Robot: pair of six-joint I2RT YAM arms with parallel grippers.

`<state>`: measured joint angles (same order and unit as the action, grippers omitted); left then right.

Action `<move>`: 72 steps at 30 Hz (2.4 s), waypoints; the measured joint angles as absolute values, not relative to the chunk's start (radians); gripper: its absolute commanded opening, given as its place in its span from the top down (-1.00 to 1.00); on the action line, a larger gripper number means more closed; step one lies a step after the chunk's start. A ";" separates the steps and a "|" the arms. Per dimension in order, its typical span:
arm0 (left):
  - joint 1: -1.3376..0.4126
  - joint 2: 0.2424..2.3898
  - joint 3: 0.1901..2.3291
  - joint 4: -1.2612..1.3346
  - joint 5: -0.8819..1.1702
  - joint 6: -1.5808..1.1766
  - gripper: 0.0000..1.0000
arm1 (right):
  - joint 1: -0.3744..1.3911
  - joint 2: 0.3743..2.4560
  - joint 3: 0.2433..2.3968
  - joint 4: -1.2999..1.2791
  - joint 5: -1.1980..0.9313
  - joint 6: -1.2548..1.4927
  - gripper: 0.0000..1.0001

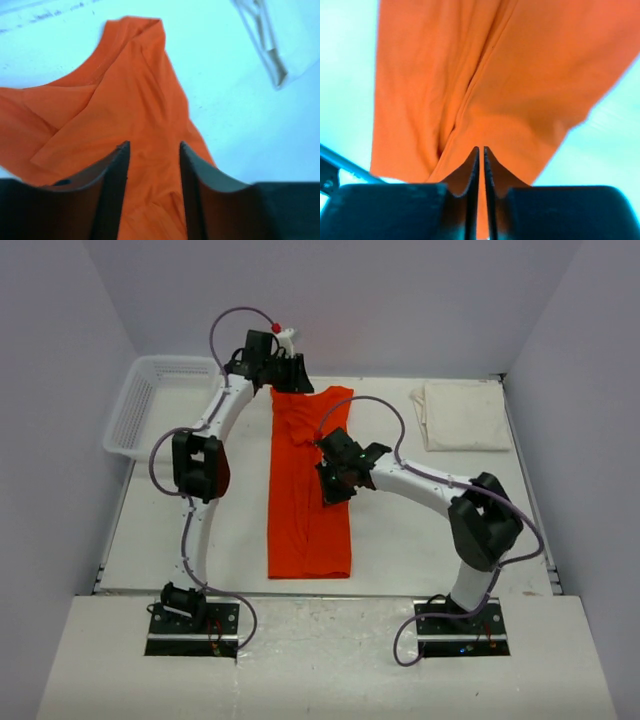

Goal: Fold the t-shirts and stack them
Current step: Rotate the tshirt 90 degrees, then grab the bottom of the folded rectangular tshirt with both arms

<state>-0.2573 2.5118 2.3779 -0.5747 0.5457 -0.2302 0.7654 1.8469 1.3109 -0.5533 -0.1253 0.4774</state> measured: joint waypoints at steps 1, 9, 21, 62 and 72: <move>-0.256 2.473 2.378 -0.585 0.529 -0.230 -0.18 | 0.768 1.809 1.315 -0.572 -0.108 0.474 0.68; -0.244 2.041 2.184 -0.667 0.266 -0.353 -0.41 | 0.764 1.453 1.288 -0.673 0.080 0.483 -0.69; -0.224 1.252 0.907 -0.534 0.482 -0.481 -0.31 | 0.743 1.118 0.563 -0.375 -0.153 0.678 -0.57; -0.223 1.053 0.632 -0.554 0.607 -0.479 -0.40 | 0.831 1.250 0.269 0.282 -0.355 1.048 -0.14; -0.223 1.045 0.632 -0.599 0.539 -0.480 -0.44 | 0.831 1.242 0.269 0.247 -0.305 1.046 0.37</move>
